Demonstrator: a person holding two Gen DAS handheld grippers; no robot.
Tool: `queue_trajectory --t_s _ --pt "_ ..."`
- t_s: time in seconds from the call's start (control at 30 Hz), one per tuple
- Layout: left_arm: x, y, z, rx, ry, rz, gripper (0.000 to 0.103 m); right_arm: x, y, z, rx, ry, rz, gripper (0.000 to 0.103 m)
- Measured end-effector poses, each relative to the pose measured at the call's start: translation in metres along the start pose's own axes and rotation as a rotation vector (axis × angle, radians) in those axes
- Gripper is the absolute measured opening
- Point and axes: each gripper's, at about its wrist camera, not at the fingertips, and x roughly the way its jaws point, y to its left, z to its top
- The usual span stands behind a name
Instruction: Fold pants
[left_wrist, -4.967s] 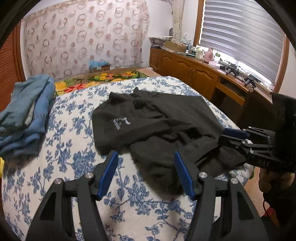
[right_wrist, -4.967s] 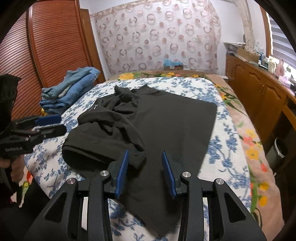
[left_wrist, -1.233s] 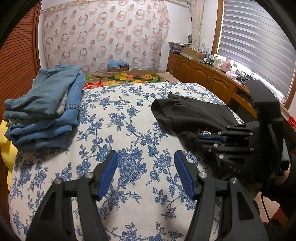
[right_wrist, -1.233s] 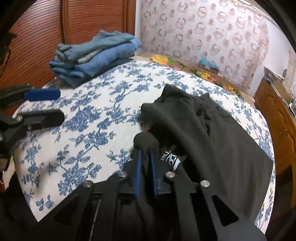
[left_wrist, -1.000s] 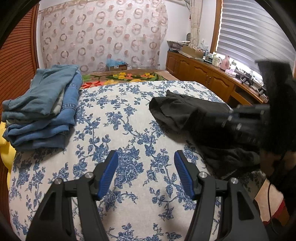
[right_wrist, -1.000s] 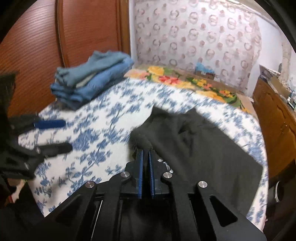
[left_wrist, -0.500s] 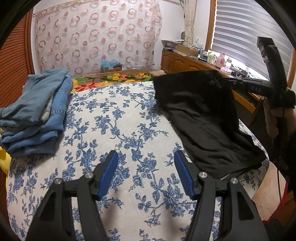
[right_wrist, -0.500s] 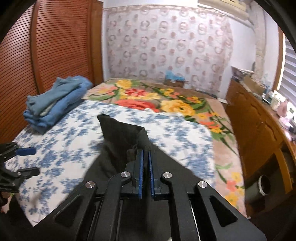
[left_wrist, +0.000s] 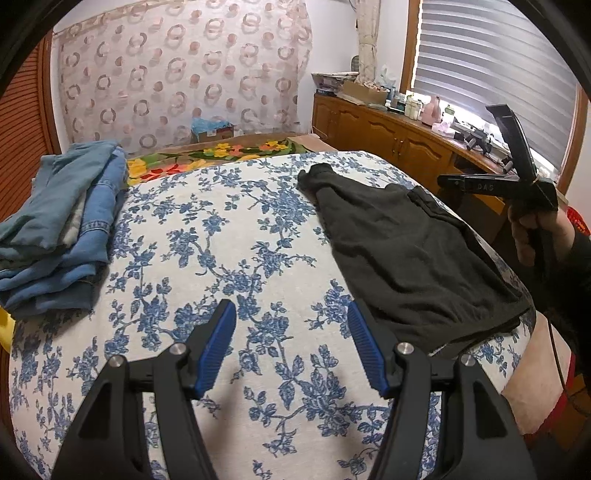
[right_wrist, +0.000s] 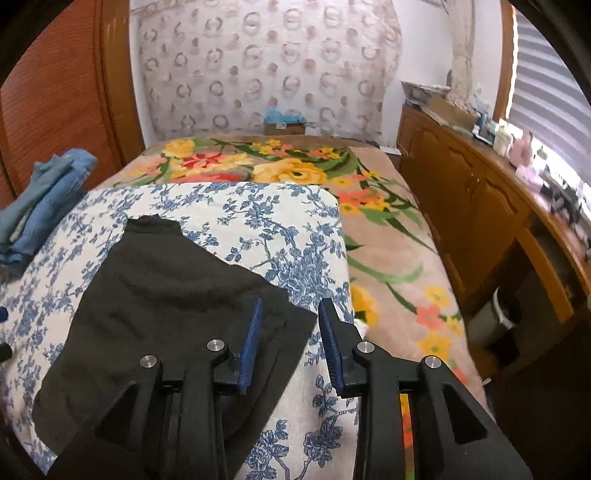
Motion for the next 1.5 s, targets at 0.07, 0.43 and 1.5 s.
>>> queue_trajectory --t_s 0.07,0.43,1.5 --pt "0.004 -0.004 0.001 0.007 0.007 -0.004 0.062 -0.002 -0.002 -0.003 0.013 -0.003 0.006 0.031" --pt "0.041 -0.034 0.029 0.029 0.045 -0.057 0.062 0.015 0.016 -0.003 -0.027 0.018 0.087 0.031" --pt "0.126 -0.035 0.117 0.07 0.081 -0.05 0.062 0.007 -0.036 -0.004 0.078 -0.02 0.064 0.028"
